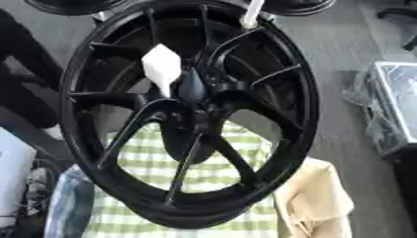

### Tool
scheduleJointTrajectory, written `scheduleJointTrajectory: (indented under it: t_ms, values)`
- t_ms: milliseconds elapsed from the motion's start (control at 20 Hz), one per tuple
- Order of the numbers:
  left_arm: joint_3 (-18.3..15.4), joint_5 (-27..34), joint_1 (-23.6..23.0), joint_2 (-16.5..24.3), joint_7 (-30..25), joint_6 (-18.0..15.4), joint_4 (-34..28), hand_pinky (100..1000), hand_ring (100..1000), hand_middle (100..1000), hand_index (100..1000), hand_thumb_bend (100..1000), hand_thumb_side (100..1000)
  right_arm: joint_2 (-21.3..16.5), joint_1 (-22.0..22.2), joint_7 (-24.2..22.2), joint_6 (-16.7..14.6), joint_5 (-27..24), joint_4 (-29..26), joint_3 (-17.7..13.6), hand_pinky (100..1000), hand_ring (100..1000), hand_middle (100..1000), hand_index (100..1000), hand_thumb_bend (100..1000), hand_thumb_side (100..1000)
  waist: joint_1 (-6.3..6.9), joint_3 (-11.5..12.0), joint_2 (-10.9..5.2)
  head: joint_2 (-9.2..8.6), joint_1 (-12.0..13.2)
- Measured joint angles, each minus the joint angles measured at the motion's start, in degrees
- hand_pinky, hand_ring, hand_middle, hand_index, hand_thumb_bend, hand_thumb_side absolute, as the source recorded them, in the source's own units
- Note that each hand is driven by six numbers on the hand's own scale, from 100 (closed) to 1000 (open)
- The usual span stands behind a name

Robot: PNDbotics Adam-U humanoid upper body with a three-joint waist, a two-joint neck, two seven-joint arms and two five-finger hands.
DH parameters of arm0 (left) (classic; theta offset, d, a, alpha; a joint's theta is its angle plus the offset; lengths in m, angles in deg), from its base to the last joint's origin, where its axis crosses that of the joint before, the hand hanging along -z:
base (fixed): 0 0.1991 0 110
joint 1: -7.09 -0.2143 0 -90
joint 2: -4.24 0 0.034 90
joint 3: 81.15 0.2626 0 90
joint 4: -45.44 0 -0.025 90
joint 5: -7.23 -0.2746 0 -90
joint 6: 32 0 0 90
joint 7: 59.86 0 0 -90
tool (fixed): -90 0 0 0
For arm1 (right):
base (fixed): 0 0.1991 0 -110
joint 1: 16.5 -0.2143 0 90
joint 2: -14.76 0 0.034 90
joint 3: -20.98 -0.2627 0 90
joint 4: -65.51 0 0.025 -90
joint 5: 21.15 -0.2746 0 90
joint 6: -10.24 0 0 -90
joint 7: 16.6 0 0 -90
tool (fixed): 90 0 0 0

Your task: Pull the pin out of the wheel hub.

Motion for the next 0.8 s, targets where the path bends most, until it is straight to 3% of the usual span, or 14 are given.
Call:
scheduleJointTrajectory:
  t_ms: [150, 350, 450, 550, 650, 700, 800]
  values:
    - [-0.32, -0.03, -0.02, -0.01, 0.31, -0.02, -0.01, 744, 656, 602, 701, 146, 819, -3.77, 10.83, 6.56, 0.46, -1.62, -1.28, -6.62, 807, 618, 290, 441, 100, 182, 0.36, -1.03, 0.00, 0.00, 0.66]
    - [-0.77, -0.20, -0.36, -0.05, 0.84, -0.07, -0.02, 744, 655, 602, 701, 145, 820, -4.85, 23.56, 15.11, 0.82, -0.62, -1.01, -15.35, 807, 631, 329, 474, 100, 183, 0.68, -2.45, 0.03, 0.00, 2.01]
    - [-1.07, -0.27, -0.38, -0.21, 1.12, -0.11, -0.03, 744, 655, 601, 701, 144, 820, -4.05, 28.84, 18.91, 1.13, 2.23, -0.54, -19.17, 812, 661, 420, 552, 100, 220, 0.85, -2.85, 0.05, 0.00, 2.67]
    - [-1.22, -0.31, -0.44, -0.48, 1.33, -0.09, -0.03, 744, 655, 602, 700, 144, 820, -2.25, 33.32, 21.57, 1.58, 6.32, -0.04, -22.07, 825, 713, 523, 657, 154, 244, 1.04, -3.12, 0.07, 0.00, 3.26]
    - [-1.40, -0.35, -0.44, -0.50, 1.51, -0.09, -0.03, 745, 656, 602, 701, 144, 820, -0.07, 36.62, 22.98, 2.07, 10.58, 0.60, -24.14, 877, 834, 756, 860, 271, 265, 1.23, -3.24, 0.08, 0.00, 3.61]
    - [-1.42, -0.37, -0.44, -0.50, 1.57, -0.12, -0.04, 745, 656, 602, 701, 145, 820, 0.97, 37.78, 23.25, 2.27, 12.61, 1.01, -24.90, 899, 869, 794, 896, 315, 247, 1.30, -3.26, 0.09, 0.00, 3.65]
    - [-1.43, -0.39, -0.44, -0.51, 1.61, -0.11, -0.04, 745, 656, 602, 700, 146, 820, 2.70, 39.23, 23.22, 2.36, 16.30, 1.87, -26.01, 933, 925, 826, 931, 343, 113, 1.39, -3.39, 0.09, 0.00, 3.78]
